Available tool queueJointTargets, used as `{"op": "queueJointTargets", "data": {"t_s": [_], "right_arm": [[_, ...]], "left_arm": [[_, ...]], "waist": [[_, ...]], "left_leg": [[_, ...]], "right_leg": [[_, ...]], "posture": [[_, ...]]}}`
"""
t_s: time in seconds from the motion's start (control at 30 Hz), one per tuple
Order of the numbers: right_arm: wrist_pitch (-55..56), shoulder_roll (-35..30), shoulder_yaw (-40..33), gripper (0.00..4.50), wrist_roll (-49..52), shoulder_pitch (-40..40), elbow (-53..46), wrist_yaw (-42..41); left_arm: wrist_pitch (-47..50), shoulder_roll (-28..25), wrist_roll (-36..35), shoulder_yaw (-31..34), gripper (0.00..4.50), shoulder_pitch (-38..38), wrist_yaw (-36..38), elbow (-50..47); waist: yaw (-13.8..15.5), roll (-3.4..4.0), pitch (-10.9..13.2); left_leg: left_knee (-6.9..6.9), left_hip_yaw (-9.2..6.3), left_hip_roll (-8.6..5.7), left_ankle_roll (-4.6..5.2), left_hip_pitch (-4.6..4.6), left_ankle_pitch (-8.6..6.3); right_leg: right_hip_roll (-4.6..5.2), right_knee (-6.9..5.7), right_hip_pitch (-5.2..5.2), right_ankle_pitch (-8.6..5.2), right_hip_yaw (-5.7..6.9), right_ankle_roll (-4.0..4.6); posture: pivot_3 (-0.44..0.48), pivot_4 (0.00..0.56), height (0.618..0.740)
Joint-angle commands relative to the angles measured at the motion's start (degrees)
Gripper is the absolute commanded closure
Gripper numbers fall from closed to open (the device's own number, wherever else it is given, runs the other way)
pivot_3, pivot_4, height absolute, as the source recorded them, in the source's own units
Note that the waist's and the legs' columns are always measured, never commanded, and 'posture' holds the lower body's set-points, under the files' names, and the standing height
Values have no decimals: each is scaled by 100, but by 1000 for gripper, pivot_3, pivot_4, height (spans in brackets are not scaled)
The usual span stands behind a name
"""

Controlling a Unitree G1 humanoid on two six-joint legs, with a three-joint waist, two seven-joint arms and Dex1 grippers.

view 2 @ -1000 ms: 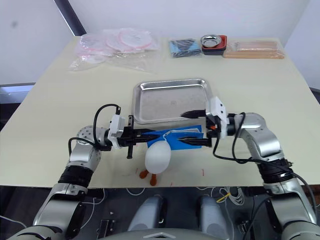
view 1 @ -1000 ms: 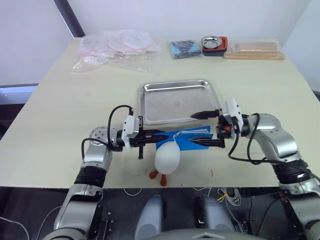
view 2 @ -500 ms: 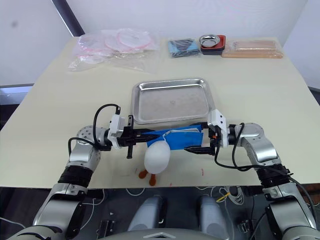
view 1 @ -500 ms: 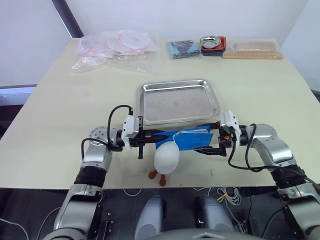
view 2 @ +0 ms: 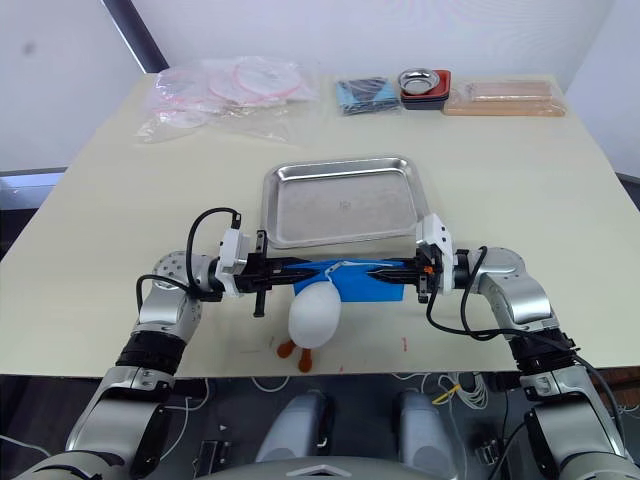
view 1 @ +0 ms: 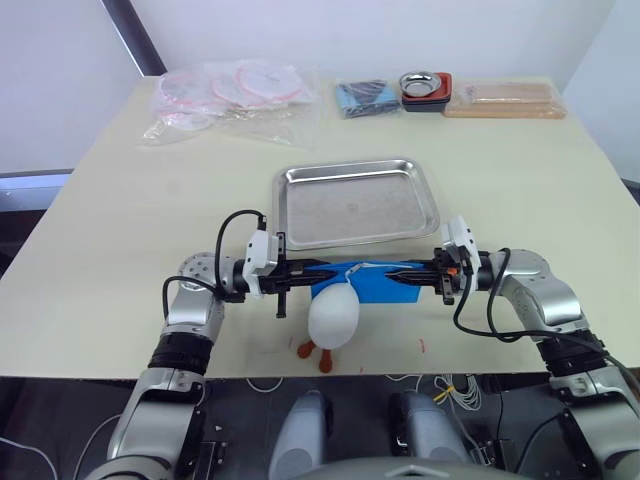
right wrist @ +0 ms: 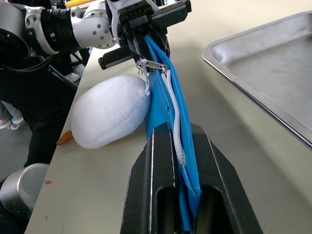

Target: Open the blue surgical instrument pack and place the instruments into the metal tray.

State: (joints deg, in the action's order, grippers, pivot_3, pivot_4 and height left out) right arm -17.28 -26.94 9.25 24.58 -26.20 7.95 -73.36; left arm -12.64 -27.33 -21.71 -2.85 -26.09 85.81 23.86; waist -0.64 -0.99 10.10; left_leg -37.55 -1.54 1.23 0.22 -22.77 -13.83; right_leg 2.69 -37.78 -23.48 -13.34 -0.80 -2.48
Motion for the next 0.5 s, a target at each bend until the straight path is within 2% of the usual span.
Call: {"op": "queueJointTargets", "data": {"t_s": [0.03,0.3,0.33,0.4,0.5], "right_arm": [[104,83,-157,4414,133,-130,-104,-30],[325,73,-131,4414,6,-105,3,-97],[333,76,-136,4500,9,-113,15,-106],[346,57,-133,4500,6,-128,32,-152],[390,37,-138,4500,-16,-137,66,-193]], "left_arm": [[59,24,161,-172,4500,74,-12,40],[586,-128,-25,-43,4500,70,-8,-136],[632,-149,-54,-8,3883,59,-14,-164],[721,-189,-119,86,3134,43,-63,-238],[835,-296,-169,177,1606,88,-91,-387]], "waist": [[-3,0,0],[-12,0,0],[-15,0,0],[-19,0,1],[-19,-1,2]], "left_leg": [[0,0,0,0,0,0],[0,0,1,0,1,0],[0,0,1,0,1,0],[0,0,1,0,1,0],[0,-1,2,0,-1,0]], "right_leg": [[0,0,0,0,0,0],[-1,-2,0,0,0,0],[-1,-2,0,0,0,0],[-1,-2,-1,0,0,0],[-2,-2,-3,0,0,0]], "posture": [[0,150,740],[0,150,740],[0,150,740],[0,150,740],[0,150,740]]}}
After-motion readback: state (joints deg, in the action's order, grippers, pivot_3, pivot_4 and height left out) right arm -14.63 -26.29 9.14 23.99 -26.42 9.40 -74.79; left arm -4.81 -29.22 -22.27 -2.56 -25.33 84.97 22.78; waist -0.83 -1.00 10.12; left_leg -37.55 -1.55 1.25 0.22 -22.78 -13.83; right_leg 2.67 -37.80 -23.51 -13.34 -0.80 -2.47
